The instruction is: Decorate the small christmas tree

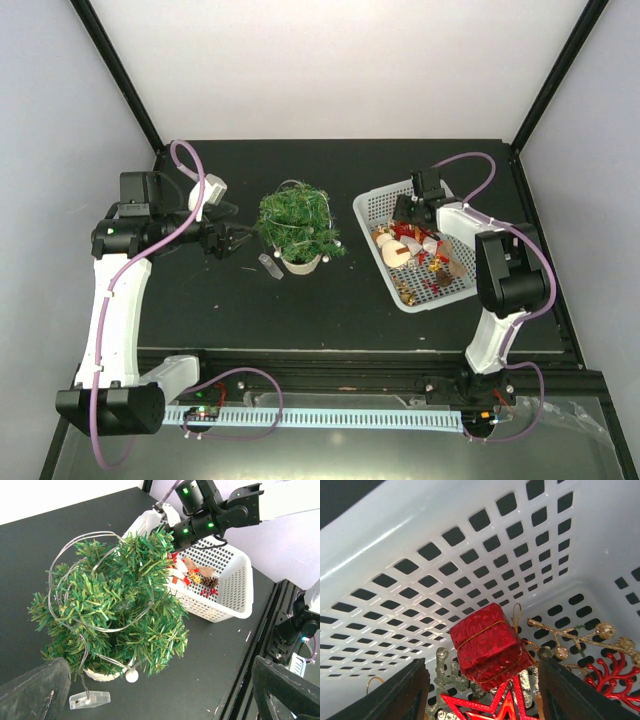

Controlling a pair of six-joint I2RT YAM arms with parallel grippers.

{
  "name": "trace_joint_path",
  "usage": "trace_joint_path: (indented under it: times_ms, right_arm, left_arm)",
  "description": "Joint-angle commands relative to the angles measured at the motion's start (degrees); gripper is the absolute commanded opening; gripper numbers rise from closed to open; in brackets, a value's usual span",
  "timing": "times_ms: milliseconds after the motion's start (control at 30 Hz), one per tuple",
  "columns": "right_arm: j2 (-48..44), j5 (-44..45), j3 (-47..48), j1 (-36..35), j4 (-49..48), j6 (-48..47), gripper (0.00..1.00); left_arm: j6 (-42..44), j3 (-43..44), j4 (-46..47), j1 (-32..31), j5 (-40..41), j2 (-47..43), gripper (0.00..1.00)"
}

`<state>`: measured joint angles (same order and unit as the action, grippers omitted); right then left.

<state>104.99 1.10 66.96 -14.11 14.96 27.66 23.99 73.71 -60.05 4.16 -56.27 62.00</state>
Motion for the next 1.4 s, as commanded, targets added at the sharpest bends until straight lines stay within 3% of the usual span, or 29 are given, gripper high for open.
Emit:
trace_joint_path:
  times_ms: [0,267,400,767,967,1167,1367]
  right_arm:
    - [2.12,-2.54,0.84,0.62,-2.68,-0.89,0.60]
    - [4.78,-3.50,1.77,1.01,-3.68,-0.20,0.49]
    - [3.74,-3.73,1.59,1.01,-3.44,0.50,0.37]
    - [-10.65,-0.34,-5.37,0.21,-0.25,2.41,0.36]
    - [-22.17,8.00,-1.68,-10.61,7.75,-3.48,0.37]
    - [-31.81,1.53,0.72,-20.43,8.65,-6.26,0.38]
    - [-32.10,-7.74,2.78,-27.03,11.27,-8.98,0.39]
  left_arm:
    - [1.04,1.08,-0.96,0.01,-1.66,-0.72,0.99]
    - [0.95,0.69,-1.03,0.00,-1.39,-0.88,0.99]
    - [0.89,0.60,-0.90,0.00,-1.40,-0.77,0.99]
    - [0.66,0.12,-0.29,0.03,-1.89,-0.55,0.99]
    - [0.45,-0.05,-0.15,0.09,-1.74,-0.91,0.99]
    - [0.50,-0.19,-0.11,0.18,-0.98,-1.14,0.99]
    - [-0.04,-0.63,0.60,0.70,-0.26,-1.41,0.99]
